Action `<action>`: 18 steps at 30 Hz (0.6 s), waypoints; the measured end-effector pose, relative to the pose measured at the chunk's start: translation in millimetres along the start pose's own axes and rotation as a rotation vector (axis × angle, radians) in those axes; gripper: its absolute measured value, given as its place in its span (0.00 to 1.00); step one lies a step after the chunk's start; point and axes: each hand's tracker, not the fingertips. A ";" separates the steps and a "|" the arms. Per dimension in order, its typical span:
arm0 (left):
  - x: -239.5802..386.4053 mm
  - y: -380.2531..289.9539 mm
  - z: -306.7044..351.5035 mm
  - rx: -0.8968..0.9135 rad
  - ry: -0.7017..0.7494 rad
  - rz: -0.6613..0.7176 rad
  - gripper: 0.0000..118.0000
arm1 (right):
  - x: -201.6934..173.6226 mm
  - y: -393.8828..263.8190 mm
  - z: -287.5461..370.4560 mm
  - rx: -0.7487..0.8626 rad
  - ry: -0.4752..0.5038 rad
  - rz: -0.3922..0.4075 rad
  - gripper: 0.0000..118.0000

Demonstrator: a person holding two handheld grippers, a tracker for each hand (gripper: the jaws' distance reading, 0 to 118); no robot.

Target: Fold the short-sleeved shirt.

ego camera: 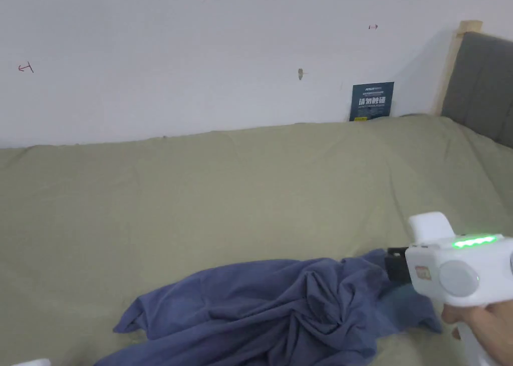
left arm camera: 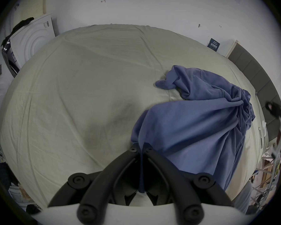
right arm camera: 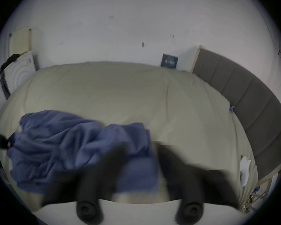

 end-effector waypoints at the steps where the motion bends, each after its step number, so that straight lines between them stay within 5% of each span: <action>1: -0.3 -0.9 -0.2 0.002 0.002 0.001 0.00 | 3.9 8.5 -23.7 -0.067 0.031 -0.024 0.67; 2: -0.4 -1.2 -0.2 0.002 -0.002 -0.001 0.00 | 8.2 13.0 -43.3 -0.031 0.062 -0.037 1.00; 8: 5.4 -2.9 -9.1 -0.013 0.015 -0.032 0.00 | -3.6 -0.5 -118.8 -0.325 0.022 0.073 0.96; 10: 9.4 -2.9 -9.6 -0.021 0.023 -0.041 0.00 | 0.4 -2.8 -105.6 -0.255 0.050 -0.041 0.90; 12: 11.6 -1.7 -10.6 -0.026 0.034 -0.067 0.00 | -1.2 1.6 -84.9 -0.226 0.109 0.019 0.49; 13: 11.8 -1.3 -9.7 -0.030 0.036 -0.076 0.00 | -3.3 0.2 -74.5 -0.204 0.067 0.083 0.06; 18: 3.9 6.3 7.2 -0.015 0.027 -0.042 0.00 | 3.1 0.1 -8.7 -0.155 0.135 0.069 0.06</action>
